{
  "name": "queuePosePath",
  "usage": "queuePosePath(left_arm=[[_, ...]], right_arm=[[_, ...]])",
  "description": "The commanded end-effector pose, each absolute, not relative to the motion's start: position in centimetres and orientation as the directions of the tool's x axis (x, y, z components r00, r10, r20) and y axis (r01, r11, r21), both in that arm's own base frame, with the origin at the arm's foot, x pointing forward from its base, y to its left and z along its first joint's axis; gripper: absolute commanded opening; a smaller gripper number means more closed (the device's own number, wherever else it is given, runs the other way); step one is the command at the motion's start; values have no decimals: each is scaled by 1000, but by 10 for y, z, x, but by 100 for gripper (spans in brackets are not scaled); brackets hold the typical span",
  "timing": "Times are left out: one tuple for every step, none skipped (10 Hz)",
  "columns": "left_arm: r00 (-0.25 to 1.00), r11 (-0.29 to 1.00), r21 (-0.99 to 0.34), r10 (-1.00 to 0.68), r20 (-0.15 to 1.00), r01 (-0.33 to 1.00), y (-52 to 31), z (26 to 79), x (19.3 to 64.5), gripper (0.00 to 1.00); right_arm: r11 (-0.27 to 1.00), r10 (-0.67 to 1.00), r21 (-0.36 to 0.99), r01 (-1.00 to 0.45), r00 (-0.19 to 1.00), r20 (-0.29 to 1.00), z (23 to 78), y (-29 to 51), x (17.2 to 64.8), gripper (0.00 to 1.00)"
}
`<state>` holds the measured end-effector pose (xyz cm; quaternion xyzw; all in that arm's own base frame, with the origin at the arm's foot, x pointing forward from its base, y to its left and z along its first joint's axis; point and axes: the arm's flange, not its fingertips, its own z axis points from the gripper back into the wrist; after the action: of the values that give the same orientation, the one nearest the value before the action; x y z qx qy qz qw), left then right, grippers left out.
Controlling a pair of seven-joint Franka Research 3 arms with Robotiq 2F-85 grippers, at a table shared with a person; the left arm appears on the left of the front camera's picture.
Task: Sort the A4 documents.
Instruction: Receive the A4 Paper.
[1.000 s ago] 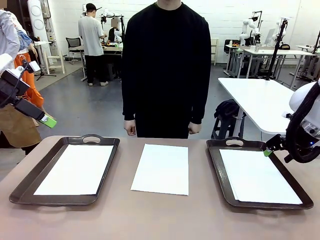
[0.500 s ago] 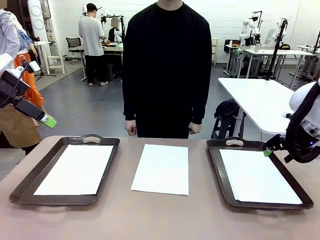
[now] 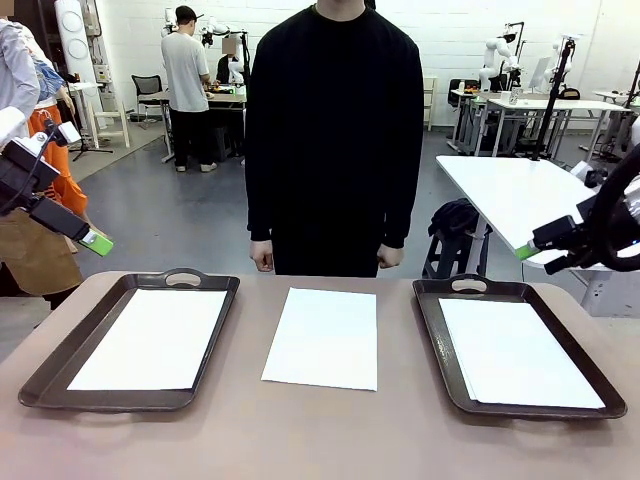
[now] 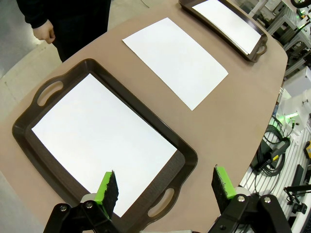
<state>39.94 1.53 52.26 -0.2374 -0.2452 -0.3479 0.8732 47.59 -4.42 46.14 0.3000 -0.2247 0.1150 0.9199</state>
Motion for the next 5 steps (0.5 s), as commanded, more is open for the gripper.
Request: queuePosePath(left_arm=[[632,639,-243,-494,597,730,16,522,399,100],[632,639,-243,-494,597,730,16,522,399,100],[632,639,-243,-494,597,730,16,522,399,100],[632,639,-243,-494,597,730,16,522,399,100],[632,639,-243,-494,597,730,16,522,399,100]], right_arm=[[677,215,536,-504,832,511,465,-50,470,100],[641,266,529,-556,808,526,477,-47,470,100],[623,302,511,-592,784,542,489,-45,469,100],[614,328,474,-631,751,573,499,-43,468,100],[607,358,443,-660,724,589,506,-40,468,100]])
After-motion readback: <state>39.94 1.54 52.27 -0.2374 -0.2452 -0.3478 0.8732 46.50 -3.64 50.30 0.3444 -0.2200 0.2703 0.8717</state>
